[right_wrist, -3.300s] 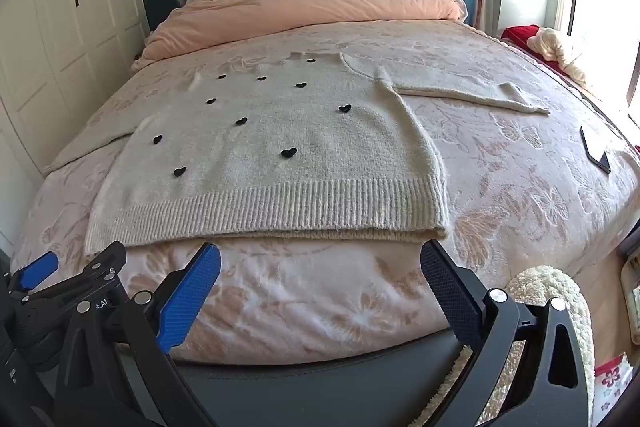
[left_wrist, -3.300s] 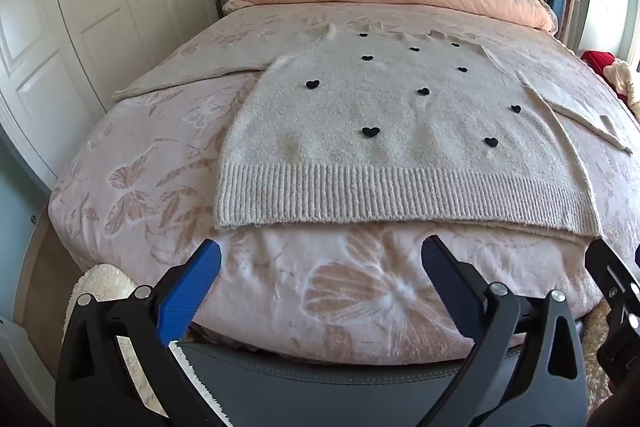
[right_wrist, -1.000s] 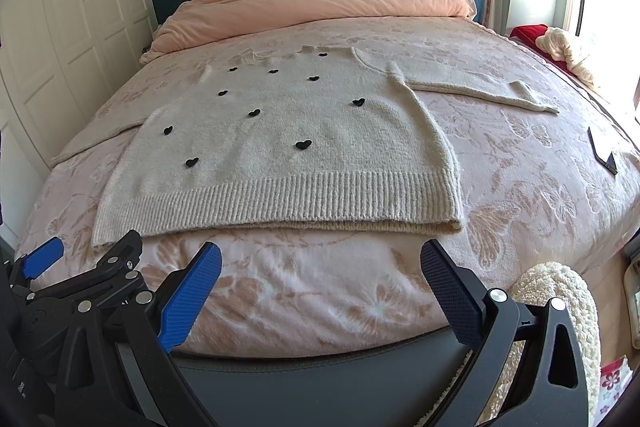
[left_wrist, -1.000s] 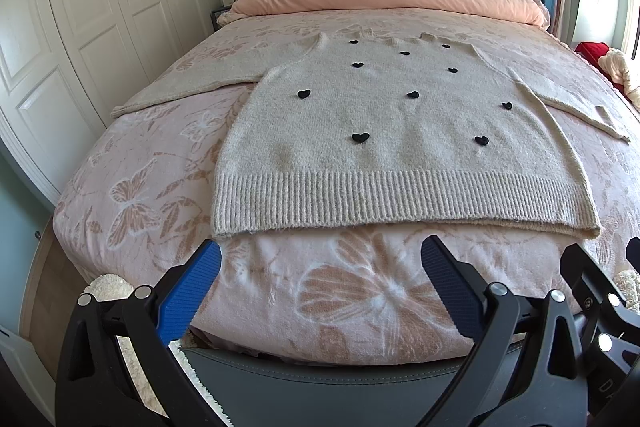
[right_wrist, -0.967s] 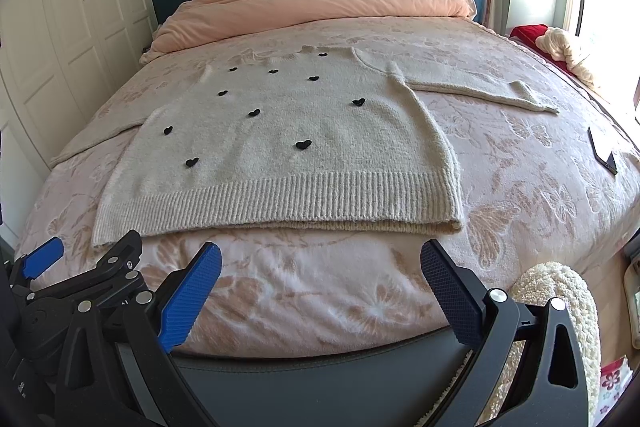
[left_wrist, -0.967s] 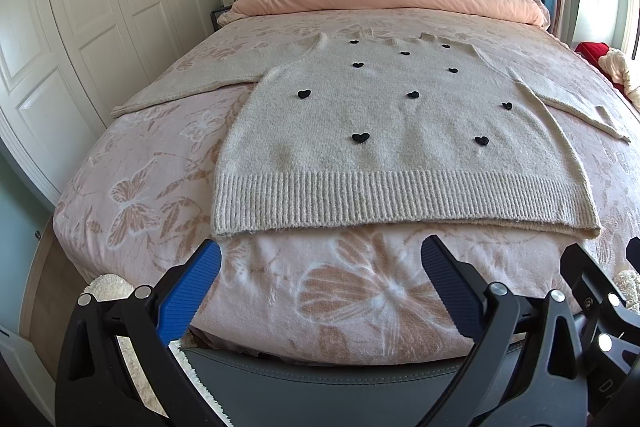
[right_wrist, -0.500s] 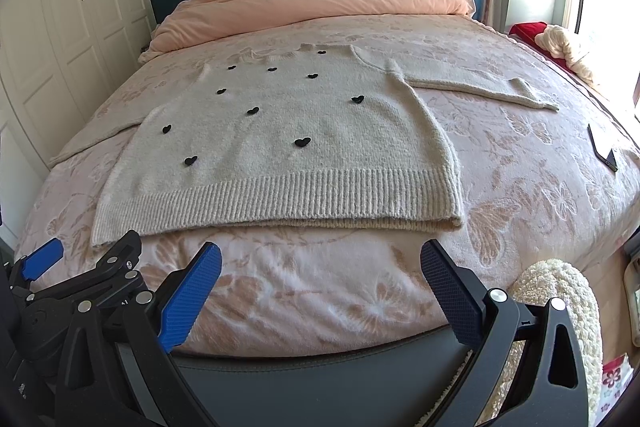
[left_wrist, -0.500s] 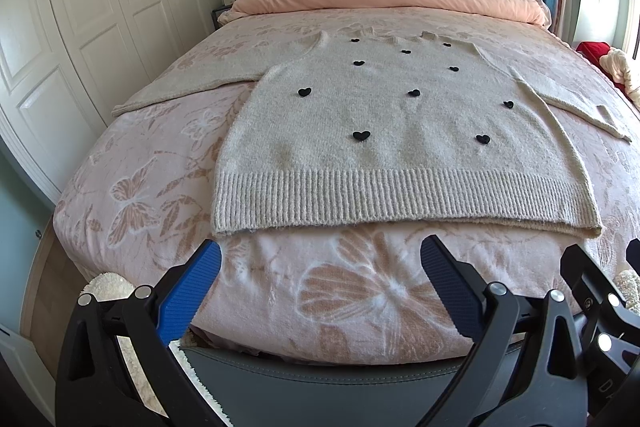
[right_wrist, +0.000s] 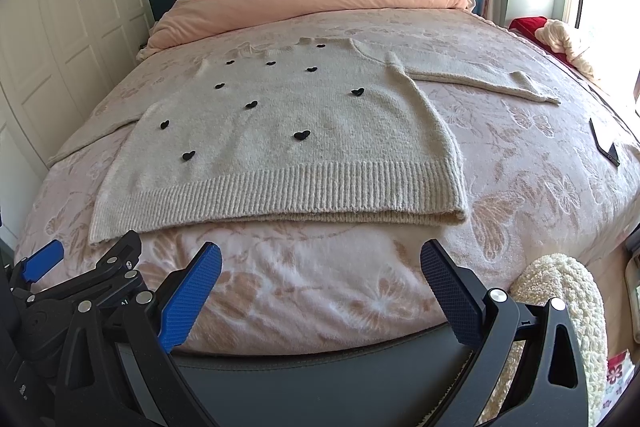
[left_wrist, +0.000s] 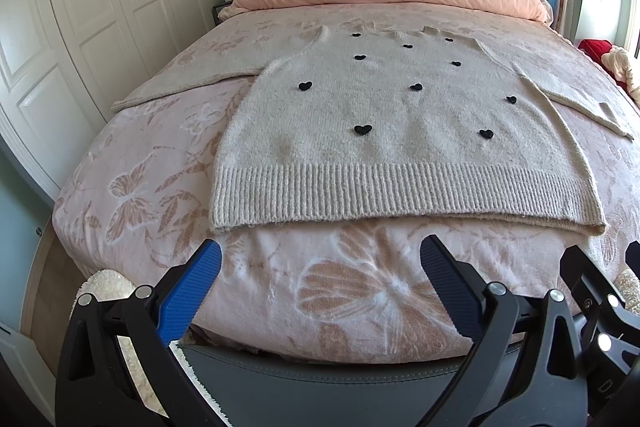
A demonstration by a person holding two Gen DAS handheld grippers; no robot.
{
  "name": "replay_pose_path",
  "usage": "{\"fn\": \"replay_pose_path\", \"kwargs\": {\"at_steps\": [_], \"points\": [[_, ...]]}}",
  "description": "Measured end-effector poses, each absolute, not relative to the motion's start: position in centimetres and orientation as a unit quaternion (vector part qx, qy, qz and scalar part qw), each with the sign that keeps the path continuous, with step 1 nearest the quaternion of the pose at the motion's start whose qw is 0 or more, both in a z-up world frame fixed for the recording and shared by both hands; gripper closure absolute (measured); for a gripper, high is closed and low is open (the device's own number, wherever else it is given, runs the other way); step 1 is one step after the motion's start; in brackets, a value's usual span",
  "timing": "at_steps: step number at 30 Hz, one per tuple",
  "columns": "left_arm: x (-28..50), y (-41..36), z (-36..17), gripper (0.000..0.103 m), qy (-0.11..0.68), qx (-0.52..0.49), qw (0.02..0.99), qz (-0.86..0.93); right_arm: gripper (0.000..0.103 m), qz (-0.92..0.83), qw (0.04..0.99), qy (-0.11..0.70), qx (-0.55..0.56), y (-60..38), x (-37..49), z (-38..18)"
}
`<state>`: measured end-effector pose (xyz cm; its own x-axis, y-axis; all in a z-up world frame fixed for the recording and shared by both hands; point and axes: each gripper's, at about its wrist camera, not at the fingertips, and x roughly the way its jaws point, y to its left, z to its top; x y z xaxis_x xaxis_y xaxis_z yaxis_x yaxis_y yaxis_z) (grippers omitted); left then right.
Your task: Fold small clothes
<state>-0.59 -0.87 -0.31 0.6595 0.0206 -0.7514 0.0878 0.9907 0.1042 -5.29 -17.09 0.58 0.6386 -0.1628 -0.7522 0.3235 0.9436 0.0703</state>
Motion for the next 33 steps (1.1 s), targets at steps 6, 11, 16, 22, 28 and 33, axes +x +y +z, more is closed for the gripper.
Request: {"fn": "replay_pose_path", "kwargs": {"at_steps": [6, 11, 16, 22, 28, 33], "points": [[-0.1, -0.9, -1.1, 0.005, 0.428, 0.061, 0.901, -0.031, 0.005, -0.119, 0.894, 0.417, 0.108, -17.4, -4.7, -0.4], [1.5, 1.5, -0.8, 0.005, 0.440, -0.010, 0.897, -0.037, 0.005, -0.111, 0.880, 0.420, 0.190, -23.6, -2.7, -1.4], [3.9, 4.5, -0.2, 0.005, 0.443, -0.060, 0.894, -0.007, 0.005, -0.203, 0.838, 0.377, 0.339, -39.9, 0.7, -1.7], [5.8, 5.6, -0.6, 0.005, 0.455, -0.048, 0.889, 0.026, 0.005, -0.312, 0.758, 0.303, 0.487, -59.7, 4.4, -4.5], [7.5, 5.5, -1.7, 0.005, 0.469, -0.044, 0.881, 0.036, 0.010, -0.339, 0.694, 0.243, 0.587, -68.7, 7.2, -8.8], [9.1, 5.0, -2.6, 0.005, 0.480, -0.042, 0.875, 0.035, 0.080, -0.303, 0.706, 0.229, 0.598, -70.4, 11.5, -8.6]]}}
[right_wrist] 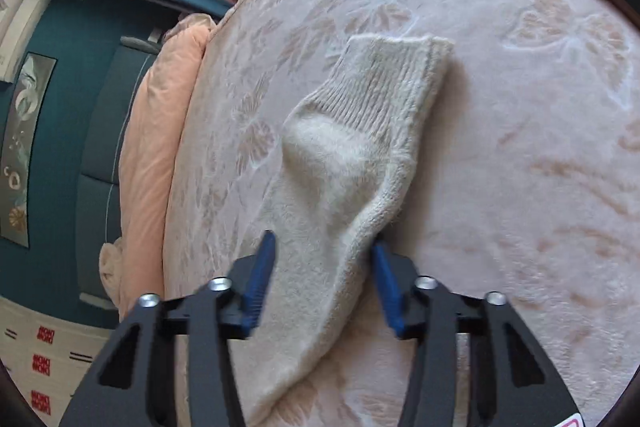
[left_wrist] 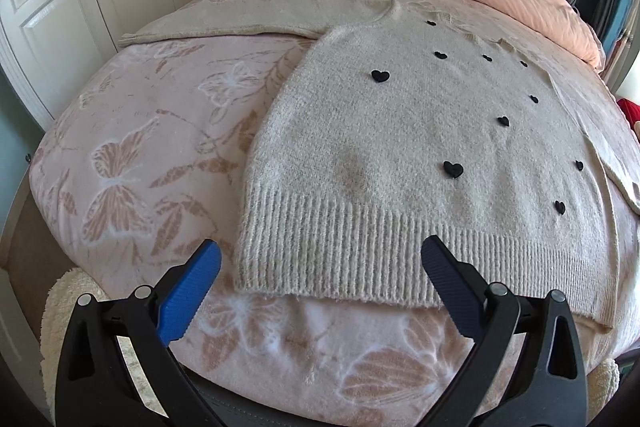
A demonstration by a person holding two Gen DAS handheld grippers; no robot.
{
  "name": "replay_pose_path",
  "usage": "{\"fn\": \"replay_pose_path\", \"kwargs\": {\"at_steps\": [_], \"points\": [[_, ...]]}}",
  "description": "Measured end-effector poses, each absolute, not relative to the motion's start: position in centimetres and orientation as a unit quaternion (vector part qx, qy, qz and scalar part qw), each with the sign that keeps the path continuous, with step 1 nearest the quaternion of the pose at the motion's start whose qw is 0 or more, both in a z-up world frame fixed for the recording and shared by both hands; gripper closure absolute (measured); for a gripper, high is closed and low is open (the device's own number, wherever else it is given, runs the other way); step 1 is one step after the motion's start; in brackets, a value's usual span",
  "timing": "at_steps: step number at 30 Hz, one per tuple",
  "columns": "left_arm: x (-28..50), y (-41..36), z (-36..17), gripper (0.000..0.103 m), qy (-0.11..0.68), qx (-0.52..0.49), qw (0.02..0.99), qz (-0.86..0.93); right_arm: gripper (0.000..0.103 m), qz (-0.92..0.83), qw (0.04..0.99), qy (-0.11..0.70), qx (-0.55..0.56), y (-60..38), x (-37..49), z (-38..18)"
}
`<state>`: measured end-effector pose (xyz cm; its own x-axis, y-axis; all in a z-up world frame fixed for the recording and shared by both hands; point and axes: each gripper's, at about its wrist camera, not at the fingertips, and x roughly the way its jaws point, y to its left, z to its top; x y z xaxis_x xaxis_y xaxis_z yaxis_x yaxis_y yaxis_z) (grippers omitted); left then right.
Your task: Fold small clothes
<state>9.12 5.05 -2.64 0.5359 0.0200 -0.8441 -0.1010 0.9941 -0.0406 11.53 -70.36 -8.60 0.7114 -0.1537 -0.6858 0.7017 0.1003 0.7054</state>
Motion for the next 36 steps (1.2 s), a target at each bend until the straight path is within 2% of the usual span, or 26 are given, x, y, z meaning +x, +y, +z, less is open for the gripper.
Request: {"fn": "replay_pose_path", "kwargs": {"at_steps": [1, 3, 6, 9, 11, 12, 14, 15, 18, 21, 22, 25, 30, 31, 32, 33, 34, 35, 36], "points": [[9.3, 5.0, -2.7, 0.005, 0.481, -0.043, 0.875, 0.033, 0.092, -0.291, 0.707, 0.240, 0.598, -70.4, 13.1, -8.3], [9.7, 5.0, -2.7, 0.005, 0.480, -0.046, 0.875, 0.031, 0.092, -0.271, 0.741, 0.226, 0.571, -69.2, 15.5, -5.8], [10.1, 5.4, -2.2, 0.005, 0.471, -0.058, 0.880, 0.029, 0.092, -0.168, 0.830, 0.200, 0.492, -63.8, 21.2, 1.1], [10.5, 6.1, -1.8, 0.005, 0.461, -0.085, 0.883, 0.023, 0.092, -0.011, 0.891, 0.202, 0.407, -53.1, 26.6, 7.3], [11.0, 6.4, -1.5, 0.005, 0.457, -0.105, 0.883, 0.018, 0.088, 0.087, 0.899, 0.229, 0.364, -44.9, 29.4, 8.6], [11.3, 6.5, -1.4, 0.005, 0.455, -0.114, 0.883, 0.015, 0.087, 0.121, 0.896, 0.251, 0.346, -40.9, 30.6, 8.1], [12.2, 6.6, -0.9, 0.005, 0.454, -0.137, 0.881, 0.000, 0.064, 0.155, 0.890, 0.308, 0.298, -33.8, 32.6, 5.5], [12.9, 6.6, -0.6, 0.005, 0.452, -0.150, 0.879, -0.009, 0.061, 0.157, 0.886, 0.334, 0.279, -31.0, 33.1, 3.8], [15.7, 6.5, 0.6, 0.005, 0.447, -0.195, 0.872, -0.051, 0.061, 0.150, 0.861, 0.388, 0.292, -28.0, 32.7, -0.9], [20.0, 6.2, 1.2, 0.005, 0.440, -0.237, 0.862, -0.086, 0.061, 0.119, 0.847, 0.393, 0.339, -30.0, 30.0, -3.2], [21.9, 6.0, 0.9, 0.005, 0.443, -0.254, 0.854, -0.099, 0.058, 0.101, 0.844, 0.395, 0.349, -31.4, 29.1, -3.6], [28.0, 4.8, -1.2, 0.005, 0.467, -0.306, 0.823, -0.107, 0.046, 0.040, 0.838, 0.391, 0.379, -35.4, 26.0, -4.6], [35.7, 2.3, -6.2, 0.006, 0.503, -0.367, 0.780, -0.063, 0.044, -0.033, 0.812, 0.367, 0.453, -42.4, 24.7, -6.5], [36.5, 2.0, -7.1, 0.011, 0.507, -0.380, 0.772, -0.057, 0.044, -0.040, 0.809, 0.363, 0.462, -43.1, 24.9, -6.9], [37.2, 1.5, -7.7, 0.023, 0.511, -0.391, 0.764, -0.051, 0.043, -0.045, 0.804, 0.359, 0.473, -43.8, 25.4, -7.2], [37.8, 1.2, -8.0, 0.030, 0.514, -0.395, 0.760, -0.045, 0.043, -0.048, 0.800, 0.355, 0.482, -44.1, 25.8, -7.5], [38.3, 0.8, -7.9, 0.051, 0.514, -0.393, 0.761, -0.043, 0.043, -0.048, 0.796, 0.352, 0.490, -44.5, 26.5, -7.8], [39.0, 0.4, -7.8, 0.083, 0.513, -0.389, 0.763, -0.051, 0.043, -0.050, 0.794, 0.351, 0.493, -44.6, 27.3, -8.1], [39.7, 0.1, -7.5, 0.095, 0.507, -0.394, 0.763, -0.077, 0.044, -0.054, 0.794, 0.351, 0.493, -44.6, 28.0, -8.2]]}}
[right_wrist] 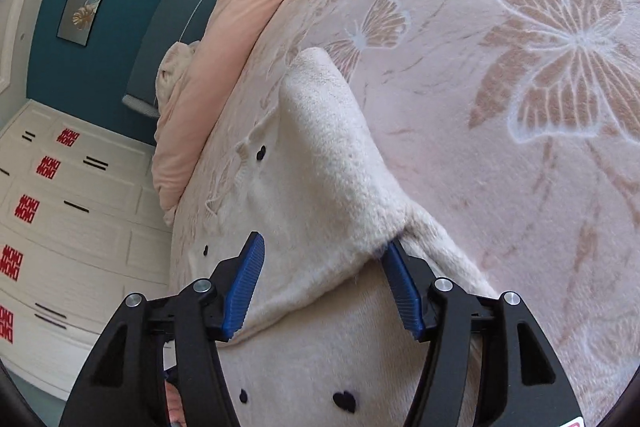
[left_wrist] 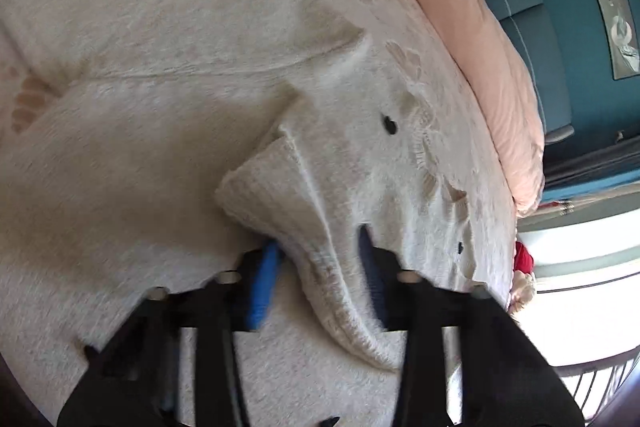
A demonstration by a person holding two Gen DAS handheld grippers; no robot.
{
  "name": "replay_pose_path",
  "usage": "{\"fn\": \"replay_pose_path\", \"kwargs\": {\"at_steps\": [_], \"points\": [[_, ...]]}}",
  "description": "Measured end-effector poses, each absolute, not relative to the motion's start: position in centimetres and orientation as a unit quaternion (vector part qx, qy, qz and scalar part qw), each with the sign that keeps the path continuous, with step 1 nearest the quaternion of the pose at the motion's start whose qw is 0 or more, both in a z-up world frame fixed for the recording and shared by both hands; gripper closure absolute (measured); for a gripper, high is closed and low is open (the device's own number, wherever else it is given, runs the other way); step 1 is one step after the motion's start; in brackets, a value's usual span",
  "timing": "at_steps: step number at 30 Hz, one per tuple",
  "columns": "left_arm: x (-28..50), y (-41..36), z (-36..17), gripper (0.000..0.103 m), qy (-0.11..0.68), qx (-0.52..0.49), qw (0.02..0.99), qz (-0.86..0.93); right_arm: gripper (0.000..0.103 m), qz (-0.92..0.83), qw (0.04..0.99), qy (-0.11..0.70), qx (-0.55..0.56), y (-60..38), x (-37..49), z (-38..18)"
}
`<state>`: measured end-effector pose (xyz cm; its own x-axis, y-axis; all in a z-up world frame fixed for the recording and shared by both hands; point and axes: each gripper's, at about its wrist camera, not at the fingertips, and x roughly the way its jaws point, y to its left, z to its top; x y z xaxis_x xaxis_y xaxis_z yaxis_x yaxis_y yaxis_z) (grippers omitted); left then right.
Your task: Fold small clothes
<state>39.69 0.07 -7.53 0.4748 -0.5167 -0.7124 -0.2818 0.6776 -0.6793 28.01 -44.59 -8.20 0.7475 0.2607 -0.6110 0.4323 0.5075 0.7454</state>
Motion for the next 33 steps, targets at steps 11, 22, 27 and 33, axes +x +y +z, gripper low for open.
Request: {"fn": "replay_pose_path", "kwargs": {"at_steps": [11, 22, 27, 33], "points": [[40.6, -0.6, -4.2, 0.095, 0.455, -0.252, 0.849, -0.096, 0.099, -0.071, 0.831, 0.387, 0.393, -44.6, 29.4, -9.3], [38.5, 1.1, -7.5, 0.081, 0.470, -0.266, 0.837, -0.093, 0.088, -0.072, 0.847, 0.371, 0.373, -44.3, 27.0, -6.2], [33.5, 10.2, -5.7, 0.033, 0.419, -0.334, 0.843, -0.045, 0.077, -0.068, 0.869, 0.389, 0.297, -38.1, 20.7, -4.1], [31.9, 29.2, -5.7, 0.022, 0.391, -0.388, 0.821, 0.152, 0.061, -0.030, 0.864, 0.453, 0.219, -29.4, 12.5, -5.6]]}}
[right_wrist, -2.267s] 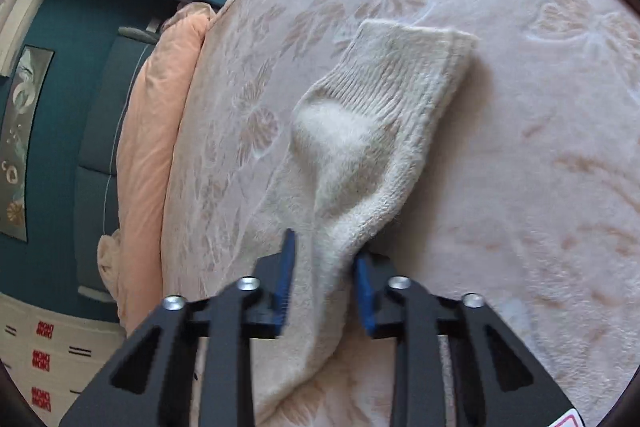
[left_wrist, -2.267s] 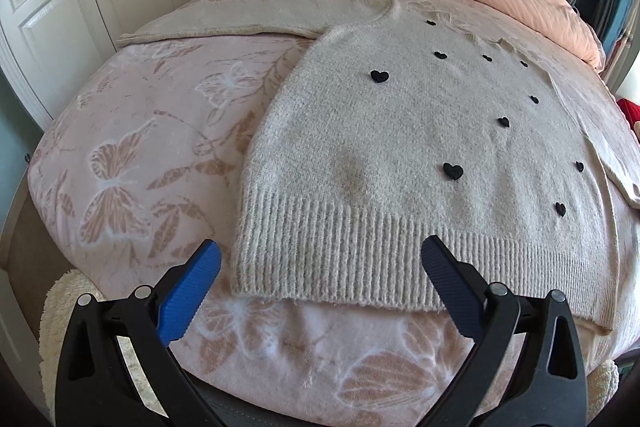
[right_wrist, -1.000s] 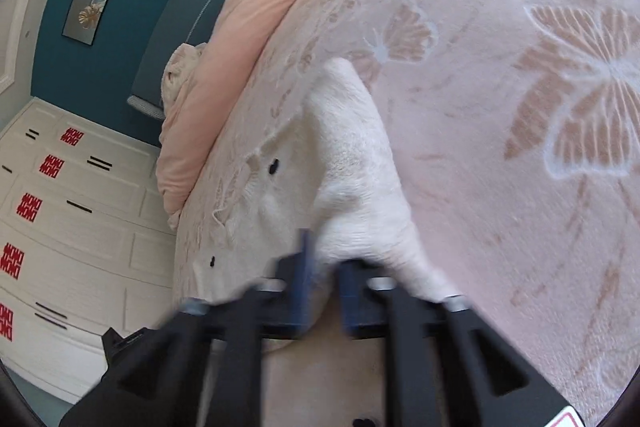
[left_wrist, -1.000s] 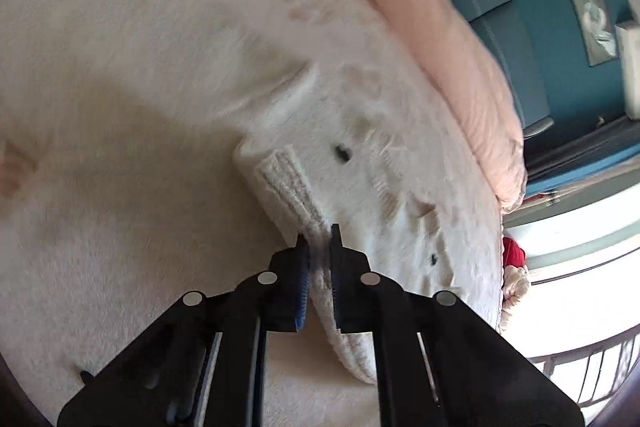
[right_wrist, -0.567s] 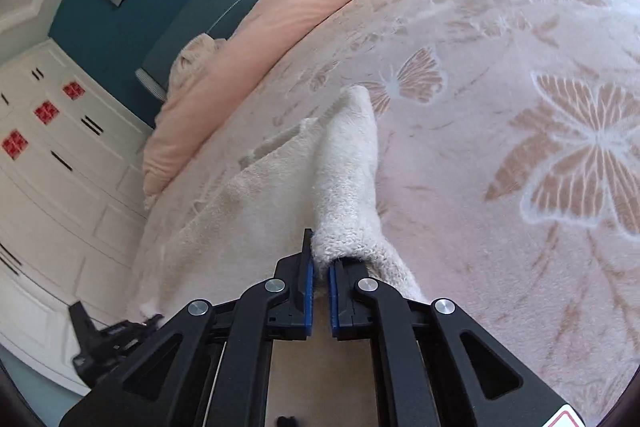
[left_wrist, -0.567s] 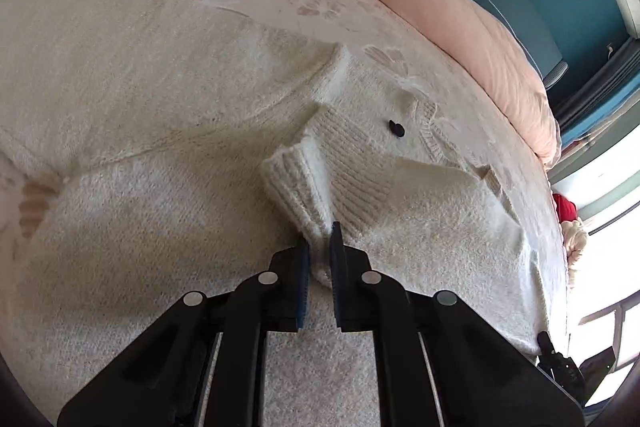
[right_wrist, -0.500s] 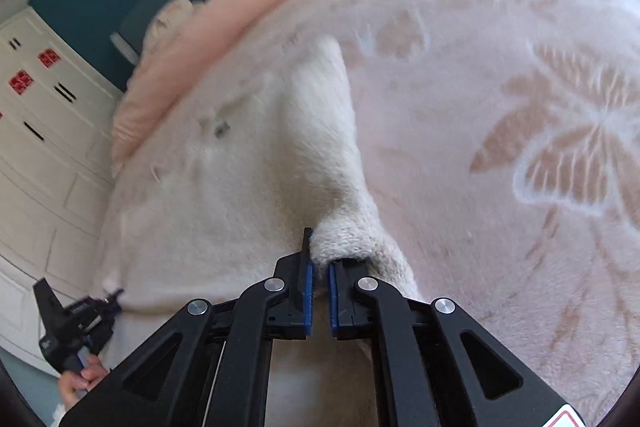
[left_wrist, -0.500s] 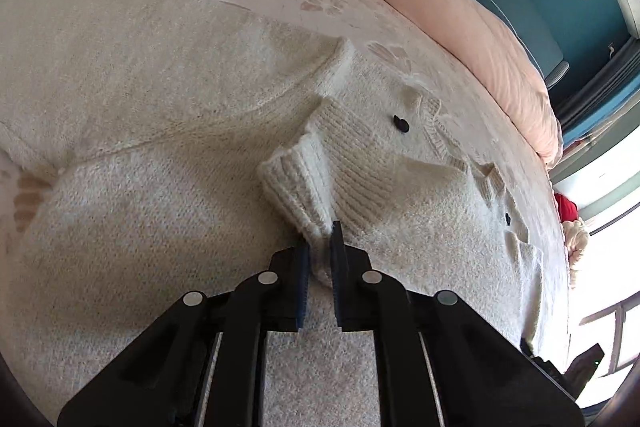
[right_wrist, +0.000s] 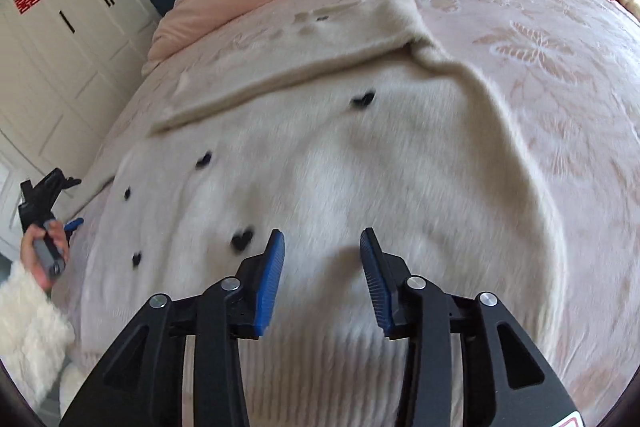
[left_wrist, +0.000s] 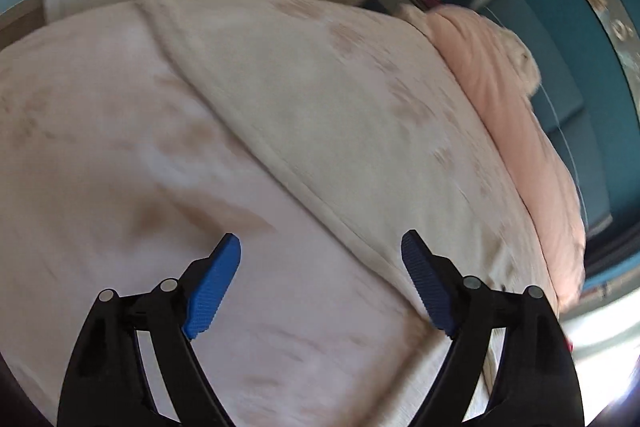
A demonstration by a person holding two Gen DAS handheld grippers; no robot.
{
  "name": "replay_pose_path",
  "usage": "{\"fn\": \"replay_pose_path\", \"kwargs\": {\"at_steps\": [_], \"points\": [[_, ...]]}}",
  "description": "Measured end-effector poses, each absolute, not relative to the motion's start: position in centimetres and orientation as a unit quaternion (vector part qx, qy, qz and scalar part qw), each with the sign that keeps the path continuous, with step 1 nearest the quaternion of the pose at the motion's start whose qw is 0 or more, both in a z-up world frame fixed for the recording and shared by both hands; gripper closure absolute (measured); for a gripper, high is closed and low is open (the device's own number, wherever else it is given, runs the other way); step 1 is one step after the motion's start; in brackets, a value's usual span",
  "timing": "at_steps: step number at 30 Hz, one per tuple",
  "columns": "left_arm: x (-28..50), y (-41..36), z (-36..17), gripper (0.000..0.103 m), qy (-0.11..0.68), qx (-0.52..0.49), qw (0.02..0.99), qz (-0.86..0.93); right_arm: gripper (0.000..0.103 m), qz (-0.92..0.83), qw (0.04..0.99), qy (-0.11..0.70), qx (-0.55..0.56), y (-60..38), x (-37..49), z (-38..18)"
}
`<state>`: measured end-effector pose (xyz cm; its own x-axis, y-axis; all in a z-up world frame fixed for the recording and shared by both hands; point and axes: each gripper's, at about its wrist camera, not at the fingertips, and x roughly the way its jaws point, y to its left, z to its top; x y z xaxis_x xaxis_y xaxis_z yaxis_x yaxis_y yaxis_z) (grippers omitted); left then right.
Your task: Fold small clothes
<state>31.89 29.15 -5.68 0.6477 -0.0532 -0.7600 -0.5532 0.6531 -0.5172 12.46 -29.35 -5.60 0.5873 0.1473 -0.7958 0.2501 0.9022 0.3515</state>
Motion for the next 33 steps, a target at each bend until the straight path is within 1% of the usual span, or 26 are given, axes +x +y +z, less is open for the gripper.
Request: {"fn": "replay_pose_path", "kwargs": {"at_steps": [2, 4, 5, 6, 7, 8, 9, 10, 11, 13, 16, 20, 22, 25, 27, 28, 29, 30, 31, 32, 33], "points": [[32.3, 34.6, -6.1, 0.023, 0.376, -0.418, 0.804, 0.196, 0.052, -0.028, 0.858, 0.461, 0.226, -27.7, 10.6, -6.0], [32.7, 38.8, -6.0, 0.024, 0.349, -0.447, 0.790, 0.234, 0.045, -0.034, 0.859, 0.464, 0.214, -26.4, 9.6, -5.7], [33.0, 40.2, -5.8, 0.025, 0.337, -0.459, 0.782, 0.254, 0.042, -0.035, 0.856, 0.471, 0.210, -25.9, 9.4, -5.6], [33.5, 41.3, -5.8, 0.029, 0.328, -0.471, 0.775, 0.264, 0.042, -0.037, 0.854, 0.476, 0.208, -25.5, 9.3, -5.3], [34.2, 42.1, -5.9, 0.036, 0.328, -0.480, 0.768, 0.266, 0.040, -0.038, 0.851, 0.481, 0.206, -25.2, 9.4, -5.1], [35.1, 42.5, -6.0, 0.051, 0.337, -0.481, 0.766, 0.262, 0.039, -0.039, 0.849, 0.486, 0.204, -25.1, 9.5, -5.0], [36.1, 42.7, -6.1, 0.063, 0.353, -0.473, 0.766, 0.253, 0.039, -0.042, 0.847, 0.490, 0.202, -25.0, 9.5, -5.0], [37.1, 42.5, -6.0, 0.088, 0.375, -0.456, 0.768, 0.250, 0.039, -0.046, 0.843, 0.495, 0.203, -25.1, 9.7, -5.0], [38.0, 42.0, -5.6, 0.092, 0.388, -0.440, 0.772, 0.244, 0.039, -0.050, 0.840, 0.499, 0.207, -24.9, 9.6, -5.0], [38.7, 40.3, -3.1, 0.092, 0.367, -0.422, 0.800, 0.217, 0.039, -0.055, 0.837, 0.500, 0.218, -25.0, 9.5, -5.0], [39.1, 35.2, 2.8, 0.093, 0.331, -0.382, 0.853, 0.131, 0.039, -0.059, 0.836, 0.495, 0.229, -25.4, 9.8, -4.8], [38.2, 23.2, 10.1, 0.092, 0.302, -0.337, 0.892, -0.022, 0.039, -0.058, 0.838, 0.482, 0.247, -25.7, 9.7, -4.4], [37.0, 16.0, 11.7, 0.092, 0.306, -0.310, 0.895, -0.098, 0.039, -0.060, 0.841, 0.472, 0.256, -26.1, 9.6, -4.0], [34.9, 5.7, 10.2, 0.089, 0.351, -0.275, 0.875, -0.187, 0.039, -0.065, 0.846, 0.457, 0.268, -27.0, 9.3, -3.3], [33.4, 0.1, 6.8, 0.087, 0.400, -0.257, 0.856, -0.205, 0.039, -0.075, 0.846, 0.449, 0.278, -27.9, 9.2, -2.8], [32.5, -1.9, 4.8, 0.079, 0.424, -0.250, 0.845, -0.209, 0.039, -0.075, 0.846, 0.445, 0.284, -28.4, 9.1, -2.6], [31.4, -3.3, 2.8, 0.067, 0.449, -0.243, 0.835, -0.204, 0.039, -0.075, 0.846, 0.442, 0.288, -28.9, 9.2, -2.3], [30.3, -4.2, 1.1, 0.060, 0.465, -0.241, 0.829, -0.195, 0.039, -0.078, 0.848, 0.439, 0.285, -29.4, 9.4, -2.0], [29.1, -4.4, -0.3, 0.048, 0.477, -0.243, 0.825, -0.183, 0.036, -0.079, 0.852, 0.438, 0.277, -29.7, 9.8, -1.6], [28.0, -4.1, -1.6, 0.045, 0.485, -0.250, 0.821, -0.170, 0.035, -0.076, 0.855, 0.437, 0.270, -30.0, 10.4, -1.3], [26.8, -3.4, -2.5, 0.045, 0.488, -0.260, 0.818, -0.160, 0.034, -0.071, 0.858, 0.435, 0.264, -30.2, 11.2, -1.0]]}}
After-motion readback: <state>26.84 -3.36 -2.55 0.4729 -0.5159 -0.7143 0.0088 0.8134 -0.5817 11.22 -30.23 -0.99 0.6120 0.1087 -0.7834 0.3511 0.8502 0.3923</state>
